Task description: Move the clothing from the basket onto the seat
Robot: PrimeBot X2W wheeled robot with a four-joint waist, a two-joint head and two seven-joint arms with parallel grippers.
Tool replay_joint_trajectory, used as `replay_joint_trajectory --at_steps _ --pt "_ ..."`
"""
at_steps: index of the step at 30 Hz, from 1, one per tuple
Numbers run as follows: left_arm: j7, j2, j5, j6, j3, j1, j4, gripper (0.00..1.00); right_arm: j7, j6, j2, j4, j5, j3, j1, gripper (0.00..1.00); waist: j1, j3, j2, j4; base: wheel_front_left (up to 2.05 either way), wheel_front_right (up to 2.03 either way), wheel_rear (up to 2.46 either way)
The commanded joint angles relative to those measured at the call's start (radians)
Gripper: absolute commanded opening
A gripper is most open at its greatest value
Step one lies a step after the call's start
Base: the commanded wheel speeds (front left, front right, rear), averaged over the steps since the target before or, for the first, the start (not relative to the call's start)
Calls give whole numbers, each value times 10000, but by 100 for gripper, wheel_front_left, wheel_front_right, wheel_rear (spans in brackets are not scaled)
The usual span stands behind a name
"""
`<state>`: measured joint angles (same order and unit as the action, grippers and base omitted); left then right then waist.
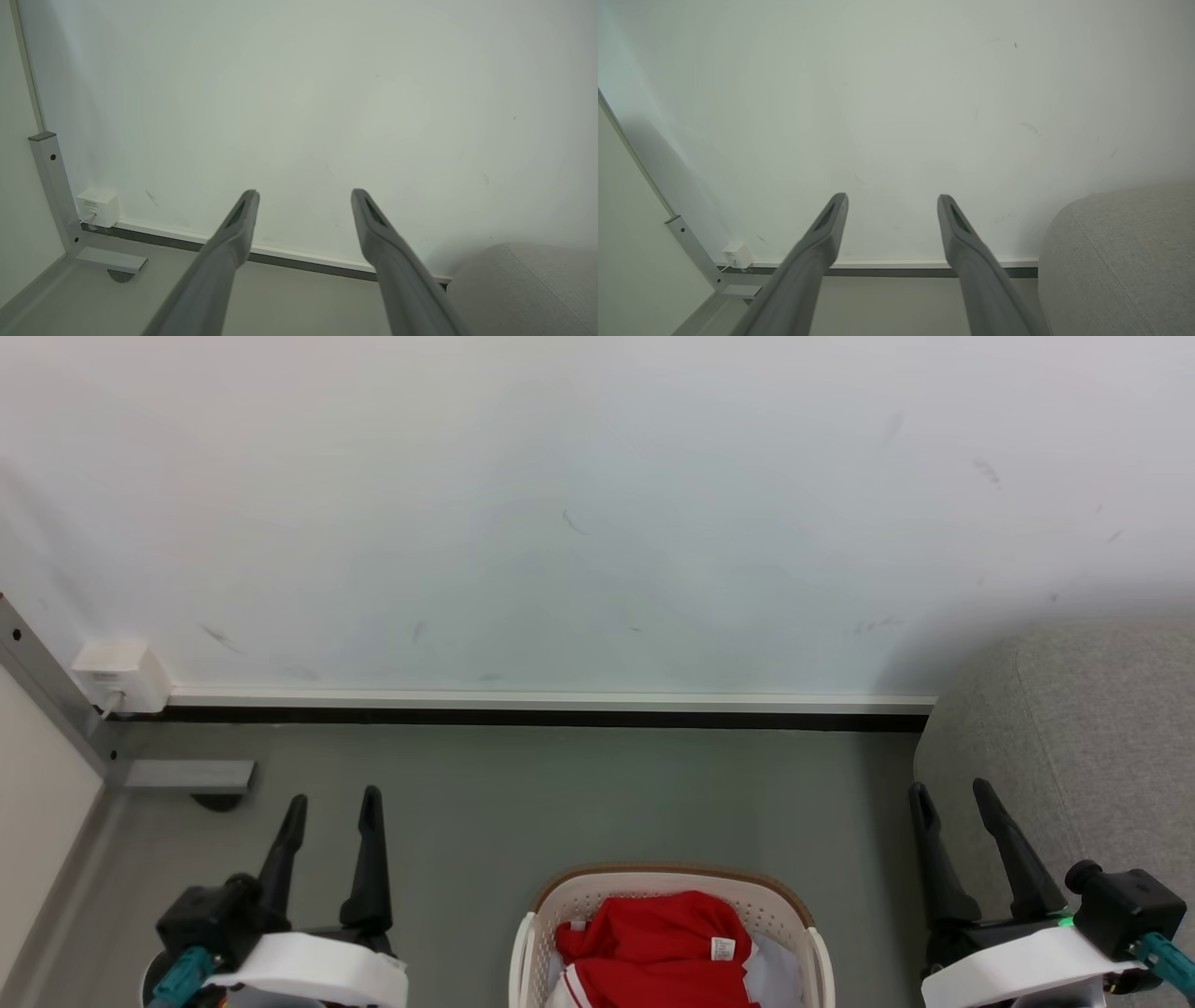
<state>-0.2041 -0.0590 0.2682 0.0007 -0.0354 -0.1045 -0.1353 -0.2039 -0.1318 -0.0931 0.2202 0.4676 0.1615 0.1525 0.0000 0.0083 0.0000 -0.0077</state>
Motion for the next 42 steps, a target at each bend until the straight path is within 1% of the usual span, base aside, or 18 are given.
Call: replay_joint_trajectory --at_steps 1,9,30,42 --pt "-83 -86 -252 20 8 -103 52 100 -81 16 -5 8 -268 -2 162 100 0 -1 0 1 0 0 0" --pt "-248 -78 -899 78 -13 -99 64 100 -248 17 50 162 -857 58 201 100 0 11 0 -4 0 0 0" --pt "-625 -30 -2428 118 -3 -133 44 100 -639 21 113 485 -1857 193 341 100 0 28 0 -37 0 0 0" --pt "-609 9 -2373 69 97 -116 -1 100 -607 21 159 454 -1756 104 339 100 0 30 0 -60 0 0 0"
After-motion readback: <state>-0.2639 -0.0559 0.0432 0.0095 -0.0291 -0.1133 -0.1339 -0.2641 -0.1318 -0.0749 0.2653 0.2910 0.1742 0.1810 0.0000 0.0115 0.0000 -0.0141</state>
